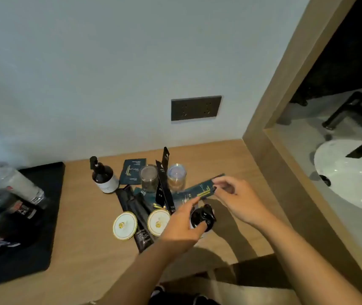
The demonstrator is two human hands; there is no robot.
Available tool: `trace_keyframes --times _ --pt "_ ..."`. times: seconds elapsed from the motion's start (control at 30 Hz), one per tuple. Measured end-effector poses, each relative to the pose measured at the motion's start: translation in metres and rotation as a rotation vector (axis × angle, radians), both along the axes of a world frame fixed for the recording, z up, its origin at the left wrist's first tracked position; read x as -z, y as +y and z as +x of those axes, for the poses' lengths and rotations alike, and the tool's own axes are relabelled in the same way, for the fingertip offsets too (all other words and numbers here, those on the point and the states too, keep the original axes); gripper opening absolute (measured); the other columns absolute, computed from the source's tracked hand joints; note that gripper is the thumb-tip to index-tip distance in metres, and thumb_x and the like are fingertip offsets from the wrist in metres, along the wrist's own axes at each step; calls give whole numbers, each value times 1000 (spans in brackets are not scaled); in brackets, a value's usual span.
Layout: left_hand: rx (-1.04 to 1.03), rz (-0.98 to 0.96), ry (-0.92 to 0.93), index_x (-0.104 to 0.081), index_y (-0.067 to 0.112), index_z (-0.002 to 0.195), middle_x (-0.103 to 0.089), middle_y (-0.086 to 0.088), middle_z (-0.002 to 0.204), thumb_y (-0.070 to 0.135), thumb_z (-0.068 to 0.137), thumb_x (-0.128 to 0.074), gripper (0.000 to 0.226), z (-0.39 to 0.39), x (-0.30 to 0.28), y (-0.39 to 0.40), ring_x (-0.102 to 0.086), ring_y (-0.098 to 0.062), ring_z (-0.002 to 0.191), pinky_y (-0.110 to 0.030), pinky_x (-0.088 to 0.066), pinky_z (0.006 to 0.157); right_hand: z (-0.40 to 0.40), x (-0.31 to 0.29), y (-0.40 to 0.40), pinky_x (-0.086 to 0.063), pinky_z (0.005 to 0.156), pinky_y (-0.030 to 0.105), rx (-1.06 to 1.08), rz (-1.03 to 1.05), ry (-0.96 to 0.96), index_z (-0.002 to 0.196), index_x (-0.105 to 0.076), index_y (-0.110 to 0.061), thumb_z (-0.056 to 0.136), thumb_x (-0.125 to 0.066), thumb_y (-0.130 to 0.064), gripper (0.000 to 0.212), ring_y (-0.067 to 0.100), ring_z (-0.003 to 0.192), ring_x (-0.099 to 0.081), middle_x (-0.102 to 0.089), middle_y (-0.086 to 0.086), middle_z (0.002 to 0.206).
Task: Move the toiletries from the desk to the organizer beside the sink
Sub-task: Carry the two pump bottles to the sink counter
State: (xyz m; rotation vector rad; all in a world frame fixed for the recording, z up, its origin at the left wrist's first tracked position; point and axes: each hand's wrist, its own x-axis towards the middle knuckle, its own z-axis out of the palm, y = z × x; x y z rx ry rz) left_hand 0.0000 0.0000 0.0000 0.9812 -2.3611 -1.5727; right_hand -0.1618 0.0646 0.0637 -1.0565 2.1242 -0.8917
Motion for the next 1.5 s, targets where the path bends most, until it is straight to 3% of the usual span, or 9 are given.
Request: trace_keyframes --times 0.27,0.4,0.57,0.67,0.77,0.93,1.17,1.37,1.5 --pt "9 -44 71 -64 25 116 -63 5 112 15 96 -51 25 -24 8 3 -55 -10 107 -19 -41 91 3 6 42 -39 63 9 242 2 -74 120 -60 -26 94 -55 -22 27 -5 94 -53 -60 -10 112" --pt "-69 51 89 -62 34 87 -66 11 88 13 96 -52 25 -26 6 -1 -61 -9 91 -13 -45 78 -1 8 60 -37 64 8 261 26 -65 123 -58 -26 94 -55 -22 29 -5 94 -51 -59 -10 113" --pt "-186 119 230 -71 18 97 -73 0 99 9 96 -51 22 -26 -22 -18 -65 -1 96 -26 -52 86 1 3 63 -42 68 8 189 5 -107 125 -53 -25 92 -59 -21 34 -3 99 -53 -58 -10 119" --pt "-197 162 344 -70 8 104 -72 1 106 6 97 -49 22 -23 -61 -29 -65 4 99 -13 -49 84 5 4 51 -41 95 19 45 -1 -75 135 -43 -32 83 -69 -33 58 1 119 -46 -46 -17 132" --pt "-200 167 387 -70 17 104 -72 7 107 17 97 -50 22 -17 -94 -42 -65 -2 103 -27 -51 91 12 -1 32 -36 107 31 -78 -22 -45 142 -31 -34 71 -75 -45 85 0 128 -37 -36 -19 141" --pt "-253 229 449 -70 25 98 -73 8 107 26 96 -50 20 -10 -137 -58 -64 -10 109 -45 -47 100 25 -16 -1 -49 96 37 -85 -176 -37 133 -38 -42 61 -79 -43 83 1 116 -49 -50 -20 128" --pt "-217 174 463 -69 16 105 -72 7 112 20 98 -49 22 11 -166 -84 -66 -8 105 -34 -51 93 41 -37 -50 -54 89 36 -209 -222 -163 123 -51 -37 64 -84 -37 67 3 103 -61 -65 -15 113" --pt "-198 216 444 -67 12 105 -71 2 114 22 98 -49 22 43 -177 -124 -68 -17 106 -45 -52 94 57 -50 -91 -56 79 26 -345 -184 -330 112 -59 -31 66 -86 -26 53 6 95 -67 -71 -8 103" --pt "-274 215 447 -64 15 113 -72 1 112 25 96 -53 23 65 -175 -143 -68 -16 106 -44 -51 95 80 -42 -112 -58 80 32 -279 -166 -362 108 -59 -26 60 -84 -31 54 12 92 -68 -70 -2 100"
